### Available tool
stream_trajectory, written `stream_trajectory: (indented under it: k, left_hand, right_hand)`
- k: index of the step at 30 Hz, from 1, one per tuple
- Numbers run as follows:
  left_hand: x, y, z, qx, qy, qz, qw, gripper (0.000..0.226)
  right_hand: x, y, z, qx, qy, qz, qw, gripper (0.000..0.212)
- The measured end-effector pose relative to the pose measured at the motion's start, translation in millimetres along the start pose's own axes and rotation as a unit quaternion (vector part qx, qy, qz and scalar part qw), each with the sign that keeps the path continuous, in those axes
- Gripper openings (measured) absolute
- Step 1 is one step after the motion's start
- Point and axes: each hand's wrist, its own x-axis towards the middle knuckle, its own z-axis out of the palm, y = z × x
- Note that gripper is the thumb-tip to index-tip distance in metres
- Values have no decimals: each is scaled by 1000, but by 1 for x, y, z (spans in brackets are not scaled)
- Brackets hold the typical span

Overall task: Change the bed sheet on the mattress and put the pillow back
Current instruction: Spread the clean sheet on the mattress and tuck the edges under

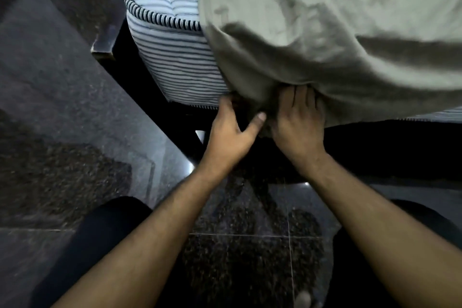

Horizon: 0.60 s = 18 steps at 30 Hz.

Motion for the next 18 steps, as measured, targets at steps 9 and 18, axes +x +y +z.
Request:
stream_trajectory:
  k: [9, 18]
  left_hand:
    - [20, -12, 22, -127, 40, -41, 990, 55]
    - [23, -16, 24, -134, 41, -26, 990, 42]
  right_hand:
    - [-12, 17, 31, 22, 35, -65, 997, 51]
    - [-9, 8, 47, 27, 32, -15, 999, 25]
